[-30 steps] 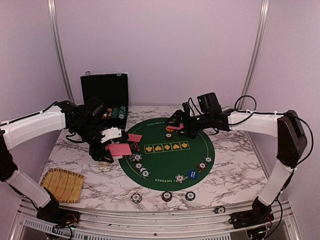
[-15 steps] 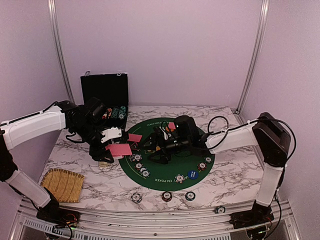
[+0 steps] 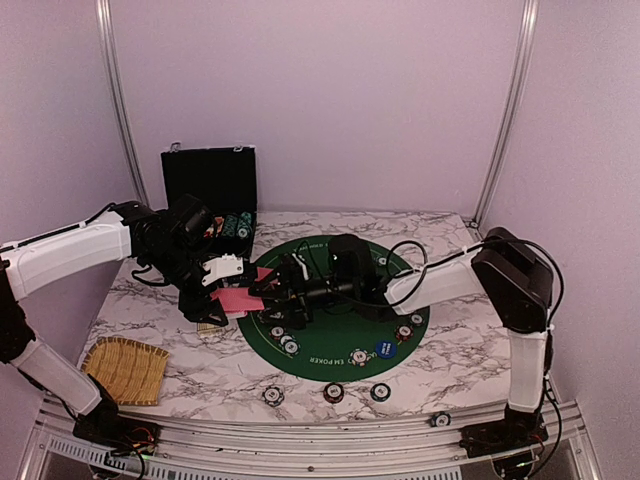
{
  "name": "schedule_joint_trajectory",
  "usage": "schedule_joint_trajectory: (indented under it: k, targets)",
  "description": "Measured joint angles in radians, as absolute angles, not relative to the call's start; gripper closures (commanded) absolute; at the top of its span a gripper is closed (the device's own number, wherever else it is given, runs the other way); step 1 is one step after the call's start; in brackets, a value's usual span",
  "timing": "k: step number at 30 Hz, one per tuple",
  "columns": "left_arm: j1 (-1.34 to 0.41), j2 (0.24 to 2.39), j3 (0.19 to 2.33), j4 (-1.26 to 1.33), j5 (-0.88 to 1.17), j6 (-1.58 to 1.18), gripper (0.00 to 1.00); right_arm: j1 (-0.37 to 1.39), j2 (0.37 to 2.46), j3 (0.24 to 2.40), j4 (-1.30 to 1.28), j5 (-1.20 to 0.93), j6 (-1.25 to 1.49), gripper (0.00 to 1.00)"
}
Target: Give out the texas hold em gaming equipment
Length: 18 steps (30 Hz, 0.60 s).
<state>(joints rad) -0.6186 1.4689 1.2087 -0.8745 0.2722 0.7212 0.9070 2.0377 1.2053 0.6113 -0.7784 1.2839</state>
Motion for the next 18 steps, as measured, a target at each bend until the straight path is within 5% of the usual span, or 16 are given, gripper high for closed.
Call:
schedule_joint_trajectory:
  k: [18]
  targets:
    - [-0.619, 1.469, 1.209, -0.875, 0.273, 0.721, 0.63, 0.925, 2.114, 1.298, 0.627, -0.805, 1.32, 0.54]
